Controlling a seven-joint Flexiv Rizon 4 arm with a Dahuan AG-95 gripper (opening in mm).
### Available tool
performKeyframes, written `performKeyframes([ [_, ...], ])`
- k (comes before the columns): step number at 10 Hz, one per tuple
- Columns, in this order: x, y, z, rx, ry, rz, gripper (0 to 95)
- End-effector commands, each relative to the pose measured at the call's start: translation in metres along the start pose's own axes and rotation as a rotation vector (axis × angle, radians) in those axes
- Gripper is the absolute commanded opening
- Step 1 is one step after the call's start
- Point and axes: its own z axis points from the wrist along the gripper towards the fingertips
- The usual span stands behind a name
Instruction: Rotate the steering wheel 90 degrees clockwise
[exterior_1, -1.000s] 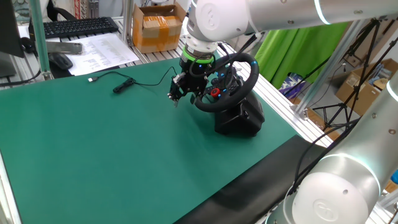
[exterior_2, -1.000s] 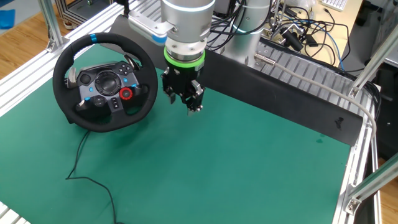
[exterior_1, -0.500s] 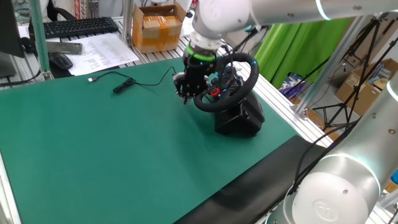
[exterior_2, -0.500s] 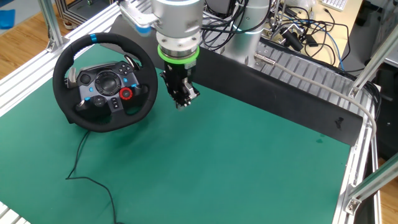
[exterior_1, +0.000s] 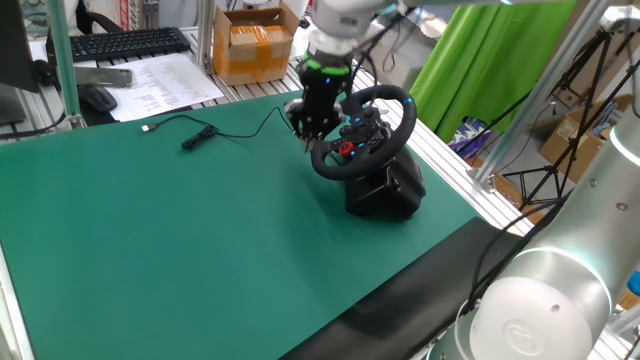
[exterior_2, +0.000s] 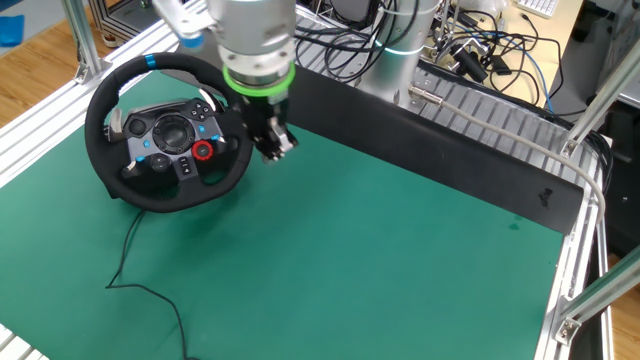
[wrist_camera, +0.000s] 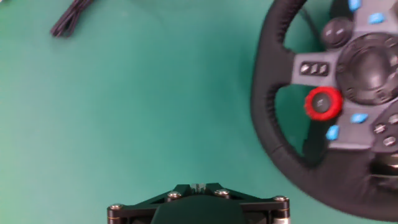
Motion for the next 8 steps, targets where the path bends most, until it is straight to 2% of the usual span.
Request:
performKeyframes([
  [1,-0.008,-0.017,-0.022,-0.007,0.002,-0.091,0.0],
  [4,-0.008,-0.034,-0.040,-0.006,0.003,-0.124,0.0],
  [7,-0.012,-0.063,-0.067,-0.007,0.013,-0.167,0.0],
  [8,-0.013,-0.070,-0.072,-0.006,0.012,-0.182,0.0],
])
